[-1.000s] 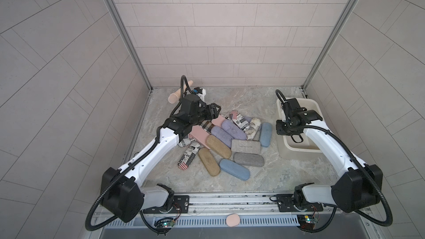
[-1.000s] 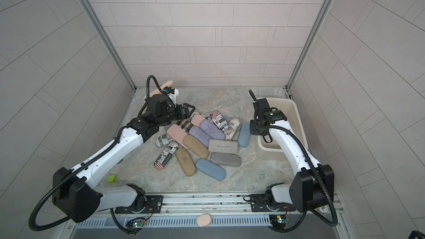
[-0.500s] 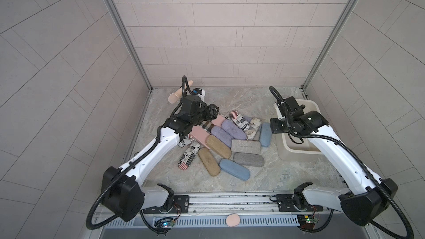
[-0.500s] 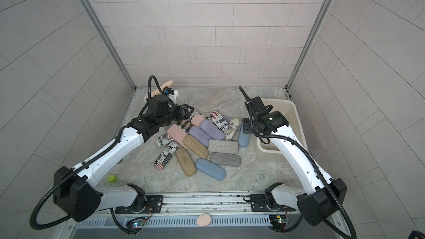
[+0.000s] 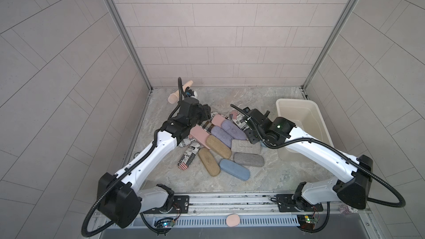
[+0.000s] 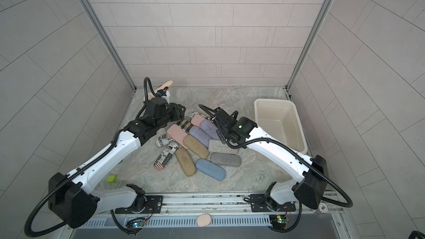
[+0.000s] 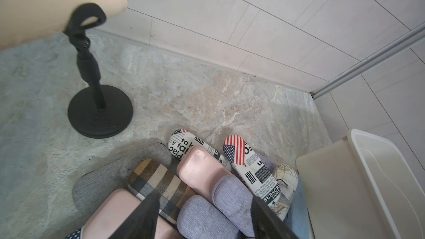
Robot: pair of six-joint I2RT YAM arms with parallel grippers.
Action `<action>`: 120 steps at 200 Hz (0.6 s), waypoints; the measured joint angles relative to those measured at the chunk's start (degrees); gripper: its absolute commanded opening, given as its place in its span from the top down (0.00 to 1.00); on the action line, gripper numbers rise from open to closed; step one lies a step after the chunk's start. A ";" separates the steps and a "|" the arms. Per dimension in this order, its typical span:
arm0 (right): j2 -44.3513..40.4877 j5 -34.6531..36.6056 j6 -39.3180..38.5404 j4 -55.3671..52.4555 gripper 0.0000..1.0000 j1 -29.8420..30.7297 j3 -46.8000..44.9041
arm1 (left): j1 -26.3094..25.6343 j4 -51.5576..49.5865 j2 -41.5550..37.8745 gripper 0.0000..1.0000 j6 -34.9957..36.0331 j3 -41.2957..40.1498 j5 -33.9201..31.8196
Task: Put the glasses cases into the storage boxes
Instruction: Pick up the glasses case.
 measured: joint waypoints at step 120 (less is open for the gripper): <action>26.49 -6.40 -9.92 11.08 0.23 -2.51 9.99 | 6.08 1.84 -3.15 0.28 -2.27 -2.12 -4.00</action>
